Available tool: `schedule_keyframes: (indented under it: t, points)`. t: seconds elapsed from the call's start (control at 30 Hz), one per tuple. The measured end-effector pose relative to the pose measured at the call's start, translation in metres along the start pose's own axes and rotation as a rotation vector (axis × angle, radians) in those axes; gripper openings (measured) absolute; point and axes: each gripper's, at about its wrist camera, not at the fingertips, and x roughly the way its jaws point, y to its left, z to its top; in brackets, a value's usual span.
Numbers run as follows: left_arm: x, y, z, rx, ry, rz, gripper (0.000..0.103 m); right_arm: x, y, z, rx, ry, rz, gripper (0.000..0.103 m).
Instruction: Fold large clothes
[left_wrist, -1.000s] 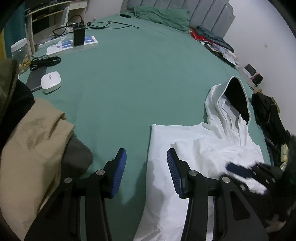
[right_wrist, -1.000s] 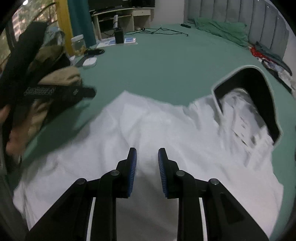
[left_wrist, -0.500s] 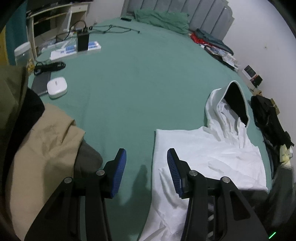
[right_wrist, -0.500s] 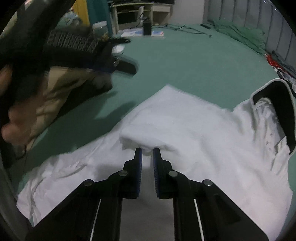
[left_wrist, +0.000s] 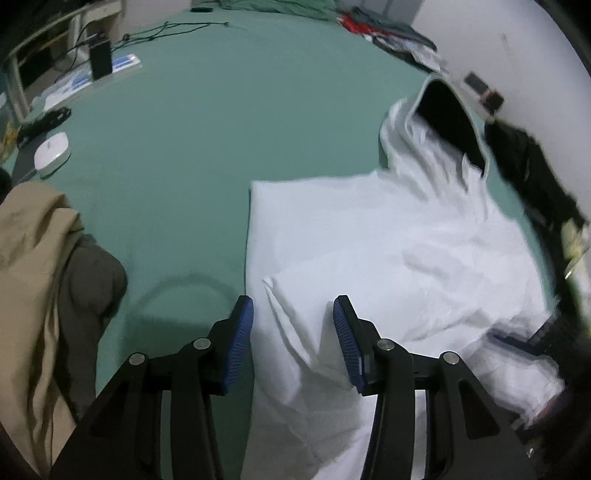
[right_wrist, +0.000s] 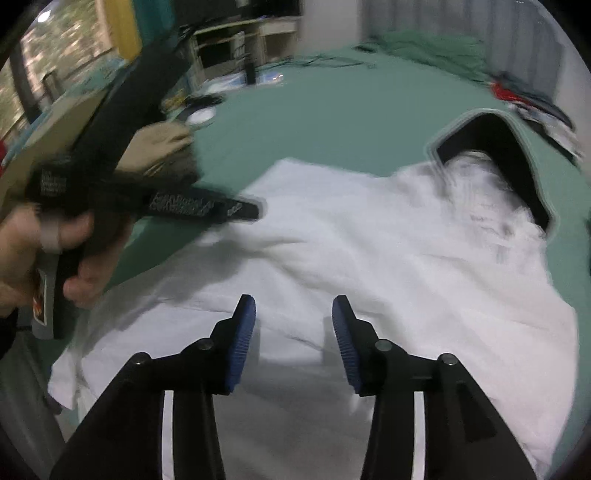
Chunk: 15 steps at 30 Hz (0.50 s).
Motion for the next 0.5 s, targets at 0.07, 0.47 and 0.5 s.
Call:
schedule_keyframes:
  t: [0.07,0.47,0.5]
  points:
    - [0.007,-0.003,-0.005,0.045,0.006,0.062,0.02,-0.01,-0.022,-0.003,0.038,-0.016,-0.064,0.045]
    - [-0.003,0.025,-0.002,-0.016,-0.044,0.153,0.007,0.005,-0.122,-0.043,0.203,0.113,-0.17,0.045]
    - [-0.004,0.028,0.001,-0.049,-0.039,0.126,0.007,0.004,-0.119,-0.044,0.17,0.103,-0.183,0.047]
